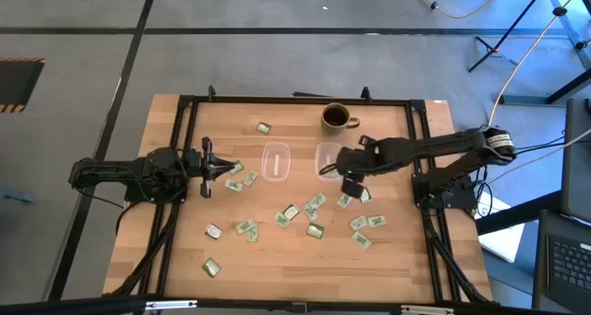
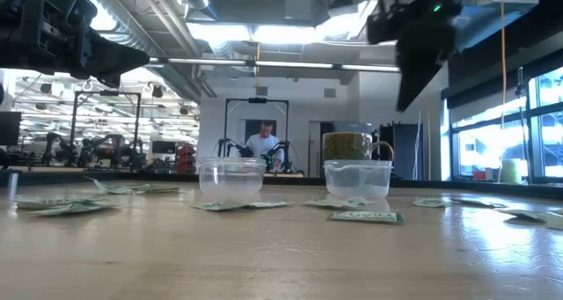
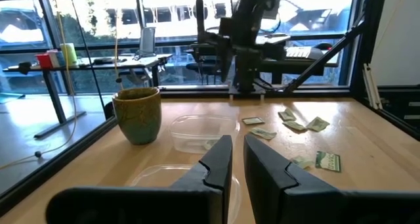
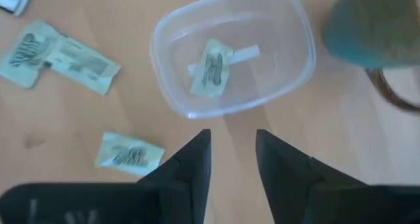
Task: Pick and place items into bin
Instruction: Put the stevia packet into the right transparent bin
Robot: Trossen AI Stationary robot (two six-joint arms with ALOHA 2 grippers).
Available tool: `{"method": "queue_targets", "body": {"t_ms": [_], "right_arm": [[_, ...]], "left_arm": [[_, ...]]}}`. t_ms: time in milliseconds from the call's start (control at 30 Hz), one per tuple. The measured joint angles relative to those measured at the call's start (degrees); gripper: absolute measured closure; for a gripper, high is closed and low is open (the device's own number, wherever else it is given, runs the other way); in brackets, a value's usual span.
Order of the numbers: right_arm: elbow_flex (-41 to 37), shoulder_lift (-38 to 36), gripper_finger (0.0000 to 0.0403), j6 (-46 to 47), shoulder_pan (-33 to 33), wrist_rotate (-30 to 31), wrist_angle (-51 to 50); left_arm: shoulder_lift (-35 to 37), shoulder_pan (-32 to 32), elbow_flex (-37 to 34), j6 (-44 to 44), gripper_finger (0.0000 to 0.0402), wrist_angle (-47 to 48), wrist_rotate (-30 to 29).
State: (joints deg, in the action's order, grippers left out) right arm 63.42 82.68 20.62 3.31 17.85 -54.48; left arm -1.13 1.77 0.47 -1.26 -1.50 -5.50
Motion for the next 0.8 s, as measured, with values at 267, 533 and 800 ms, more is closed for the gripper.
{"method": "queue_targets", "body": {"t_ms": [267,533,800], "right_arm": [[-0.2,-2.2,0.0281,20.0,8.8,-5.2,-9.3],[-10.8,-2.1,0.0281,36.5,18.3,-14.7,-5.3],[-21.1,-2.1,0.0281,40.1,23.2,-16.7,8.3]], "left_arm": [[0.0,0.0,0.0,0.0,0.0368,0.0,0.0],[0.0,0.0,0.0,0.0,0.0368,0.0,0.0],[0.0,0.0,0.0,0.0,0.0368,0.0,0.0]]}}
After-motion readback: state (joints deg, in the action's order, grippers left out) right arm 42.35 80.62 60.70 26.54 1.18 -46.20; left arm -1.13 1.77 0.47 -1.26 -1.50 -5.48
